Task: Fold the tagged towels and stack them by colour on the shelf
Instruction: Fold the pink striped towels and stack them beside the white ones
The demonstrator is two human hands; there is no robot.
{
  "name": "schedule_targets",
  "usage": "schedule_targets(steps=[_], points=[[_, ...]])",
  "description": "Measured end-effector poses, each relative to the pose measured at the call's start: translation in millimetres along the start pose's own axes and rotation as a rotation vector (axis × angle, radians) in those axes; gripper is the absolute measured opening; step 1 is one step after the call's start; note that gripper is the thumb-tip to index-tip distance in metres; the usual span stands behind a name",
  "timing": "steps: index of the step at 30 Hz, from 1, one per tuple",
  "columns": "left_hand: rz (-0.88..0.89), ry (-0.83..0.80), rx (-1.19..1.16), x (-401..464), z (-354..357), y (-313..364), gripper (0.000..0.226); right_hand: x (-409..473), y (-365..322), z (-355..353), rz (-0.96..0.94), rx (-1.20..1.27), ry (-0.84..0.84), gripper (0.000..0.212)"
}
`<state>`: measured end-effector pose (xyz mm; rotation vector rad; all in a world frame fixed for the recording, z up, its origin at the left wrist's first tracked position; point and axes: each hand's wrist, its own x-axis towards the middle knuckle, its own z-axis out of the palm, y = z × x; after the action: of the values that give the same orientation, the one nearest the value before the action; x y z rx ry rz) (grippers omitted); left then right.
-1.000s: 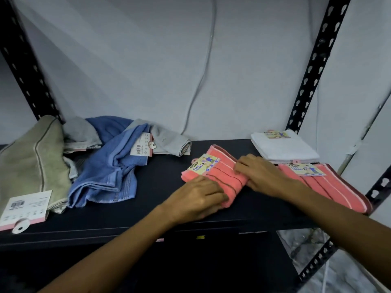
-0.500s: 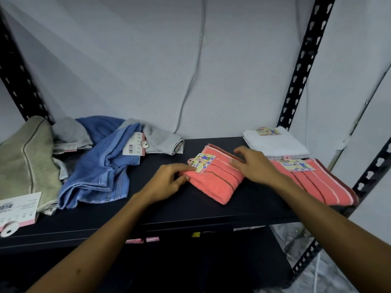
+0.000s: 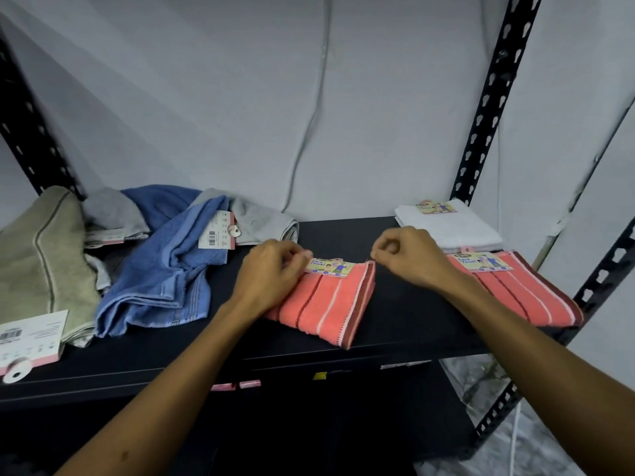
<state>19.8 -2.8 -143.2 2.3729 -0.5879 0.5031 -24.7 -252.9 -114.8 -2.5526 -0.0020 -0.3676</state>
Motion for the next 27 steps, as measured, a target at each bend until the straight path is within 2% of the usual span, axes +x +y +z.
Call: schedule_targets(steps=[3,4,6,8,10,11,12,14,16,17,19,21,24,27], points=[[-0.027,-0.342,0.053,-1.9,1.2,1.6,0.046,-3.7,0.1,3.7,-0.203,0.024,-0.269,0.039],[-0.025,-0.396,0.057,-1.7,1.8,-1.4,0.054,-6.4,-1.8,3.6,-0.233,0.037,-0.350,0.045],[-0.036,-0.401,0.069,-1.5,3.1,-8.7,0.063,-8.8,-5.8,2.4,-0.232,0.099,-0.430,0.048],[-0.121,-0.345,0.000,-1.3,4.3,-10.7,0.064,-7.3,-8.8,2.6,-0.156,0.148,-0.338,0.038],[-0.262,-0.241,-0.153,0.1,3.7,-6.5,0.055,-4.9,-9.7,1.0,-0.015,0.027,-0.136,0.027],[-0.329,-0.189,-0.220,1.7,2.3,-4.3,0.050,-5.9,-11.2,0.0,0.062,-0.051,-0.068,0.027],[-0.387,-0.153,-0.286,5.0,1.3,-3.7,0.046,-8.3,-10.9,0.6,0.123,-0.073,-0.049,0.037],[-0.487,-0.149,-0.444,12.5,-2.9,-2.9,0.044,-16.9,-12.8,2.8,0.213,0.043,-0.176,0.052],[-0.576,-0.231,-0.547,18.5,-8.5,1.6,0.051,-25.5,-15.7,8.6,0.296,0.210,-0.319,0.048],[-0.602,-0.282,-0.553,20.9,-9.7,3.3,0.056,-27.8,-15.9,12.4,0.319,0.281,-0.336,0.043],[-0.611,-0.350,-0.533,23.5,-9.7,7.0,0.062,-28.9,-17.7,18.7,0.336,0.420,-0.293,0.037],[-0.590,-0.354,-0.642,23.1,-9.9,11.0,0.060,-27.8,-19.0,22.9,0.336,0.557,-0.238,0.047],[-0.487,-0.283,-0.936,18.5,-9.6,12.3,0.051,-28.3,-16.4,28.2,0.378,0.765,-0.207,0.060],[-0.430,-0.207,-1.078,14.5,-6.7,10.2,0.052,-26.6,-14.6,27.9,0.452,0.934,-0.188,0.049]])
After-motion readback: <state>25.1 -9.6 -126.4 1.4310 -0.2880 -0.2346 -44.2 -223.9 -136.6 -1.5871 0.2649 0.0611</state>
